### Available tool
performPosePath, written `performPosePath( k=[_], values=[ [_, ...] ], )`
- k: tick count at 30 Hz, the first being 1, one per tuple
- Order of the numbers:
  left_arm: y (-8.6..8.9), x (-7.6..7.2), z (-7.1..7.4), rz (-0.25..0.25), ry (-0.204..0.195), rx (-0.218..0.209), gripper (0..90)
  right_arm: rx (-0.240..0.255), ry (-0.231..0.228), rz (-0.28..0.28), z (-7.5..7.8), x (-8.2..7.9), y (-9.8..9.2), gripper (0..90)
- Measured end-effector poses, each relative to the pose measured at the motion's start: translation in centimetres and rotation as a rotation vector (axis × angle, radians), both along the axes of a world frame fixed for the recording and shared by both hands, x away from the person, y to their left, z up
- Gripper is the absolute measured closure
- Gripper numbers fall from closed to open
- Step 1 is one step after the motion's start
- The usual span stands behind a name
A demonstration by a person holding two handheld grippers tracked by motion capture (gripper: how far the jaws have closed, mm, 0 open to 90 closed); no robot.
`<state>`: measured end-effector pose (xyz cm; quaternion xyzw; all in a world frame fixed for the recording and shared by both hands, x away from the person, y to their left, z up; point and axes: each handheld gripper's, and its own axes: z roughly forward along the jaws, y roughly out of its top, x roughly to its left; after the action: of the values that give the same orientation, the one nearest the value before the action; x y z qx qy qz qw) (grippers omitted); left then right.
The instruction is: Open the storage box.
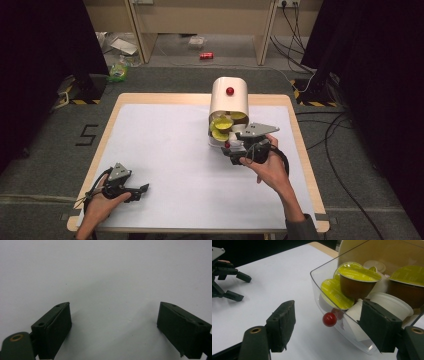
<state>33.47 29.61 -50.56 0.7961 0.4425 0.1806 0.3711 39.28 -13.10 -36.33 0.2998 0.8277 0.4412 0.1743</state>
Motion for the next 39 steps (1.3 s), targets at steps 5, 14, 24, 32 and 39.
performPosePath(
  k=[5, 14, 24, 32, 39],
  values=[
    [0.0, 0.0, 0.0, 0.0, 0.0, 0.001, 11.6, -0.007, 0.002, 0.002, 0.0, -0.2, 0.0, 29.2],
    [0.0, 0.0, 0.0, 0.0, -0.001, 0.001, 11.6, -0.012, 0.004, 0.016, -0.1, -0.7, -0.1, 29.2],
    [0.0, 0.0, 0.0, 0.0, 0.0, 0.001, 11.6, -0.019, 0.007, 0.02, -0.2, -1.1, -0.1, 29.5],
    [0.0, 0.0, 0.0, 0.0, 0.0, 0.002, 11.6, -0.024, 0.007, 0.023, -0.3, -1.4, -0.1, 29.7],
    [0.0, 0.0, 0.0, 0.0, 0.0, 0.001, 11.6, -0.026, 0.007, 0.026, -0.3, -1.5, -0.2, 30.1]
  ],
)
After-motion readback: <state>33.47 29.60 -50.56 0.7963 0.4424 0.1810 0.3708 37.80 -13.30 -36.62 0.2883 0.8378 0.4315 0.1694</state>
